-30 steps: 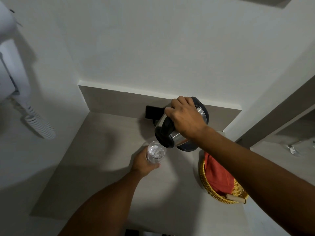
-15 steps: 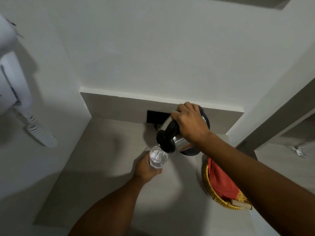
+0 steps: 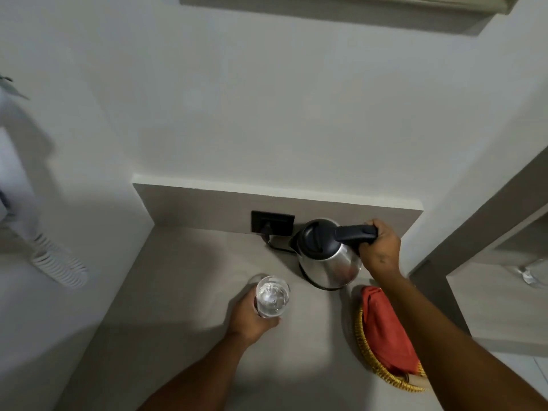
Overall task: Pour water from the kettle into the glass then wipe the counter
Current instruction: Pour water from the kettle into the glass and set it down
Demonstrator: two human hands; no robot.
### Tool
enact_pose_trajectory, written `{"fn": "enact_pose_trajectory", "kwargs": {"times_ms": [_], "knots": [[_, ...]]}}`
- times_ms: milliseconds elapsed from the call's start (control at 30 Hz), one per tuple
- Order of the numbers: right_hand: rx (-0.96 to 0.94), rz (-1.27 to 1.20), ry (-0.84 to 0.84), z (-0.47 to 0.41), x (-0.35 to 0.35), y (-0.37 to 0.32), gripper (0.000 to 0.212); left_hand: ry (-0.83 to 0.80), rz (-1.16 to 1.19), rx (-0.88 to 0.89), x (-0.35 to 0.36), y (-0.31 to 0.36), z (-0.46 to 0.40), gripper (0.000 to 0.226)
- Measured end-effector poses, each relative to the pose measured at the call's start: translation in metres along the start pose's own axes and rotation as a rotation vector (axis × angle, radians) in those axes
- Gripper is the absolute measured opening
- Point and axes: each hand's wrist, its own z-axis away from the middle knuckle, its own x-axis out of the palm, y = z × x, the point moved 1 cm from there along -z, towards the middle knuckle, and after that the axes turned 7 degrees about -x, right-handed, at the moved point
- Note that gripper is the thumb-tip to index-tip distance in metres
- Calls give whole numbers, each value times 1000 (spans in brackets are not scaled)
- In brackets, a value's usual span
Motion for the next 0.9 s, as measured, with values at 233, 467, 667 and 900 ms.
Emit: {"fn": "enact_pose_trajectory", "kwargs": {"times_ms": [233, 467, 667, 900], "knots": [[235, -137, 111, -12, 12, 37, 30, 25, -55, 25, 1, -9, -6, 91], [344, -202, 144, -16, 9, 73, 35, 15, -88, 72, 3, -15, -9, 90], [335, -237, 97, -21, 8, 72, 34, -4, -85, 44, 6, -19, -11, 86], [231, -175, 4, 1, -11, 71, 45, -31, -109, 54, 5, -23, -13, 83]]}}
